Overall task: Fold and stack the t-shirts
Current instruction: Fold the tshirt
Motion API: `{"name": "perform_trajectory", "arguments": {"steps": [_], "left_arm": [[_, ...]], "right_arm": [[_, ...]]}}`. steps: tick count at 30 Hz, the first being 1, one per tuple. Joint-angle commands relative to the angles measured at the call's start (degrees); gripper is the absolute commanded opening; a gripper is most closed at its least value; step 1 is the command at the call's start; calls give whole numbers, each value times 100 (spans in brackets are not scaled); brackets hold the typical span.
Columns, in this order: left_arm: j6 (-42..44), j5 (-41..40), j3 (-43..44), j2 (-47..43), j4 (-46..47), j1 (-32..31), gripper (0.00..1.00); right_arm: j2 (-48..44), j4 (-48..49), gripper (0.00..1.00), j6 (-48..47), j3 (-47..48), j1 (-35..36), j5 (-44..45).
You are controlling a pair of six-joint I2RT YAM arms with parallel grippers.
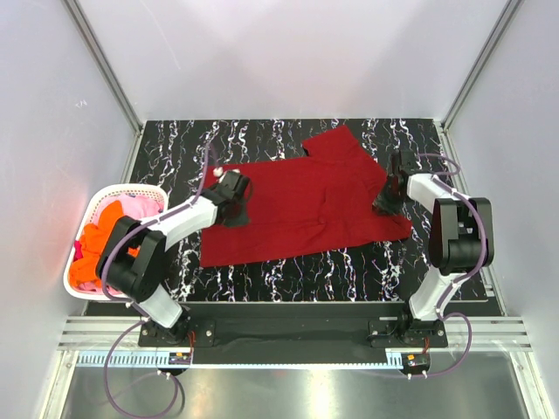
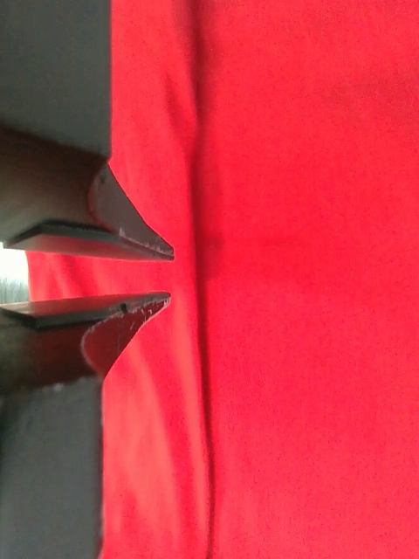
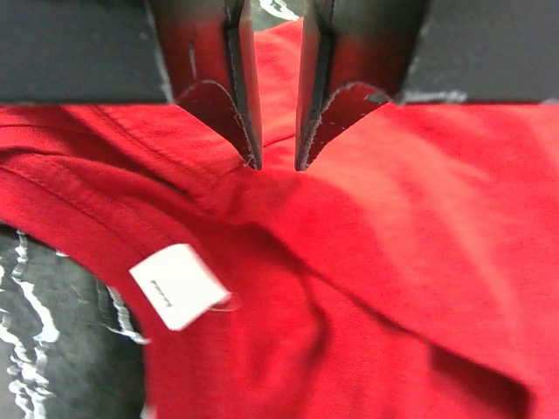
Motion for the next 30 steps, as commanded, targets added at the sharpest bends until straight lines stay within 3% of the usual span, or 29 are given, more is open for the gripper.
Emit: {"name": "perform_trajectory", "arguments": {"steps": [1,10,19,24,30], "left_arm": [[-245,-365,-170,-7,-308,343,21],[-412,-1210,-584,361,-476,581,14],[-694,-1498,-601,11,-739,572,9],[-685,-1649,-390,-472,-1099,581,16],[-721,-1272,-680,-1140,-995,458,25]], "right_arm": [[81,-45,27,95,-135,-64,550],[3,34,26,130,-733,-872,975],[-542,104,27,253,-891,-899,878],[-569,-54,30,384,-918,-917,844],[-1095,-160,31,551,-1365,-917,1018]]}}
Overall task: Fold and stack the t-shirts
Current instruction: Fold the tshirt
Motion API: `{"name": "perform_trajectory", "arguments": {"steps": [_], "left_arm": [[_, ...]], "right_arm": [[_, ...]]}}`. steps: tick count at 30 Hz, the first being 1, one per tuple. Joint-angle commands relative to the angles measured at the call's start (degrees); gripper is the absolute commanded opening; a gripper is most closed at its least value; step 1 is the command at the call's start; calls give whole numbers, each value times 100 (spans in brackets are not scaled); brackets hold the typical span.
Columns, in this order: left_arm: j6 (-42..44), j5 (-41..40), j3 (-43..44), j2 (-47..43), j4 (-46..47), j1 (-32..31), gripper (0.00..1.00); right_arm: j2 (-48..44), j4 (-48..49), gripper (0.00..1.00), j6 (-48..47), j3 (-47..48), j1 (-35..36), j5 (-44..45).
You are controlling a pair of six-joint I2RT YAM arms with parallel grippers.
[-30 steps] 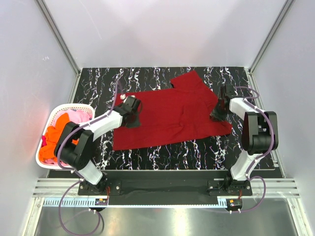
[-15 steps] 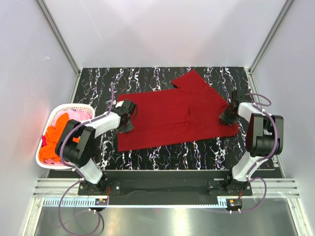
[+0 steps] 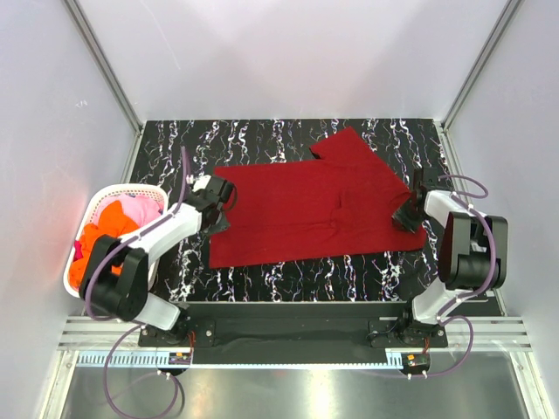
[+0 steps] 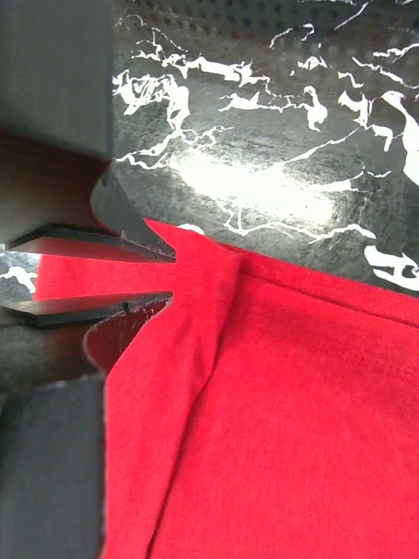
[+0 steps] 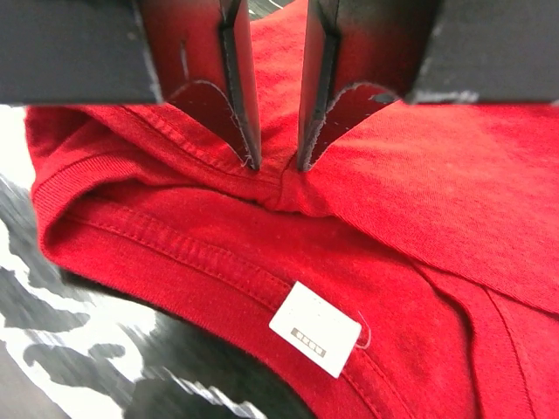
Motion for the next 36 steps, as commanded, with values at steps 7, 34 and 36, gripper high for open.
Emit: {"name": "perform_trajectory", "arguments": {"steps": [7,34,36], "left_arm": [[-172,1487,-1167,-868,1244,-106,27],[-735,1025,-1397,-543,692,-80,25],[-805,903,-1467,-595,666,-88,27]], "right_arm": [[-386,-464,31,200,-596,-45,501],[-1634,-1273,34,191,-806,-54,26],[-1582,-1124,36,165,-973,-54,227]]}}
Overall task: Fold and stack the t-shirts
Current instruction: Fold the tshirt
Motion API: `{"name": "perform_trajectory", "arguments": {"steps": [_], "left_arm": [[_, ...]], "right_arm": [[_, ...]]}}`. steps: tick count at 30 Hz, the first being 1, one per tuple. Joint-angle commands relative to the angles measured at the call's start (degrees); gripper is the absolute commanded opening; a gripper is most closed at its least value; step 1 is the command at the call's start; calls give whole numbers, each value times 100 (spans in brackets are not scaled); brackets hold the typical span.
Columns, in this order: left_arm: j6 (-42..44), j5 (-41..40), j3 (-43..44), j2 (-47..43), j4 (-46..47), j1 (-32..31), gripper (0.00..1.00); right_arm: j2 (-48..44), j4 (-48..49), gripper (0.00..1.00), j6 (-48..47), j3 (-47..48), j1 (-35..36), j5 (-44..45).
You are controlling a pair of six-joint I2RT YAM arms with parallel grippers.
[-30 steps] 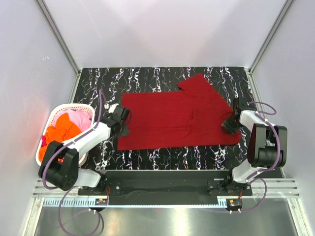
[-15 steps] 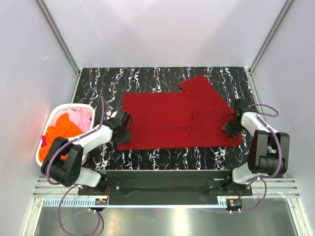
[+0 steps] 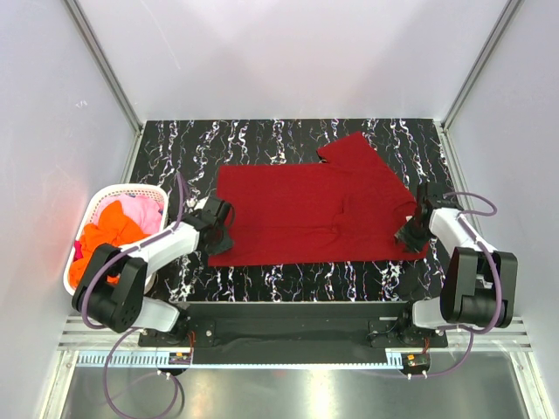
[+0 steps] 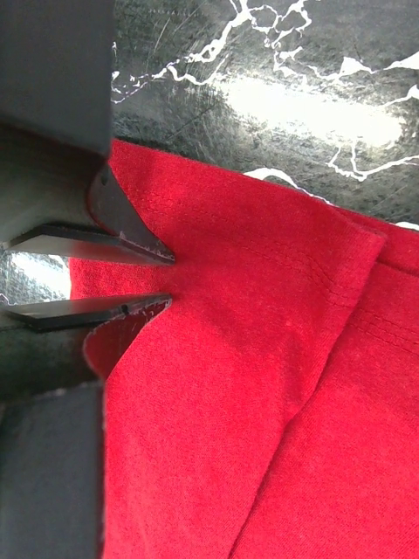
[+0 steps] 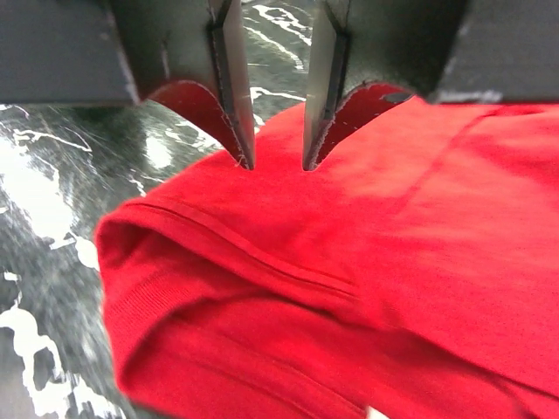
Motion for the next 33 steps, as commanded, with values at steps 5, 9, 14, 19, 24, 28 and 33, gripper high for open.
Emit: {"name": "perform_trajectory", "arguments": {"steps": [5,9,14,19,24,28,33], "left_arm": [[-389,-456,-310,-216,-386,3,29],[-512,-501,-371,-391,-536,3,31],[-530,-98,49,-909,-729,-5,35],[319,36,1085,-1385,-721,3,50],[1525,88,2676,-455,-668,100,55],[2263,229,3529,494,-677,380,52],[2774,536,4093,1453,-116,794,54]], "right_arm": [[252,182,36,99,-223,-40,180],[226,86,36,143,-205,-40,409],[-247,-134,36,83,-4,-40,191],[-601,50,43,-936,1136,-40,-1591],[111,962,44,-1263,2299,-40,-2393],[1013,2009,45,-1350,3009,-40,-2491],[2412,2256,48,-1482,4345,-40,-2798]]}}
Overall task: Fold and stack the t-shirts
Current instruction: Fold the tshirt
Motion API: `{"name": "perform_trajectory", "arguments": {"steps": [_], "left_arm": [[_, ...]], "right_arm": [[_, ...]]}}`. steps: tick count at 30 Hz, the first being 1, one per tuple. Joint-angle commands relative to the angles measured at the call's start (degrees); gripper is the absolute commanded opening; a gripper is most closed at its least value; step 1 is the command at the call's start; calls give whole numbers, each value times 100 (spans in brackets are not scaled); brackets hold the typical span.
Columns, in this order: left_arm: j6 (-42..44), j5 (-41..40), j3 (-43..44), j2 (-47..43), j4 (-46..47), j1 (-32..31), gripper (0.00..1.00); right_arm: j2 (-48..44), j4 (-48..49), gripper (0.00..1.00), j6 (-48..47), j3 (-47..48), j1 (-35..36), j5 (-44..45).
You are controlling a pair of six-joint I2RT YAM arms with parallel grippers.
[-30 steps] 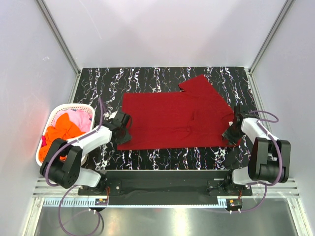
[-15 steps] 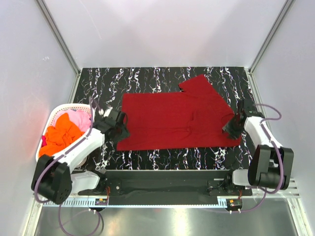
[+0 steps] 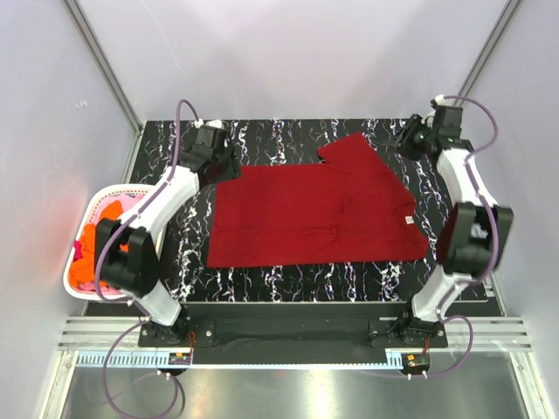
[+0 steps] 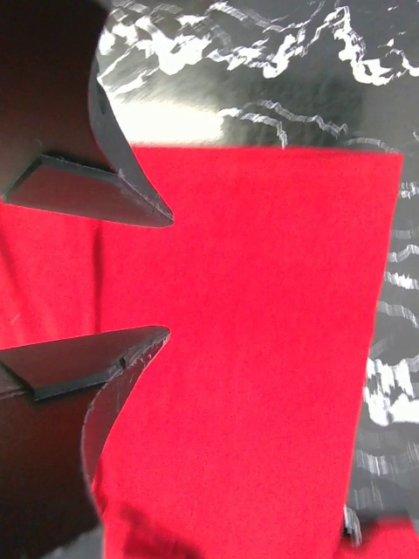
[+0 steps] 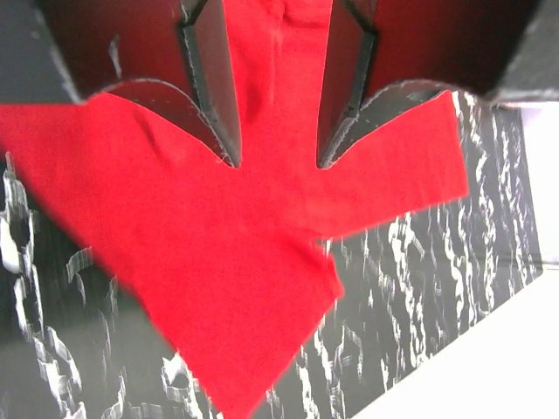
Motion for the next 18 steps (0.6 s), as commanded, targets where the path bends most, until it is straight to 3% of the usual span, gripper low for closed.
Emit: {"name": "perform_trajectory", "arguments": {"steps": [1,5,10,15,18], "left_arm": [[744,350,316,420,423,391,54],[973,850,1036,1350,441,727,56],[1043,913,1406,2072,442,999,56],[1000,1256,1942,2881,415,1219,54],[1175,1431,2346,3373,398,1228,54]], "right_arm": [[1081,462,48,-267,1124,-3,-433],[2305,444,49,-320,2164,-3,-697],[3736,444,49,-346,3507,-3,-1004],[4986,409,49,83,4809,23,-1084],[5821,-160,50,-37,6091,163,-839]]}}
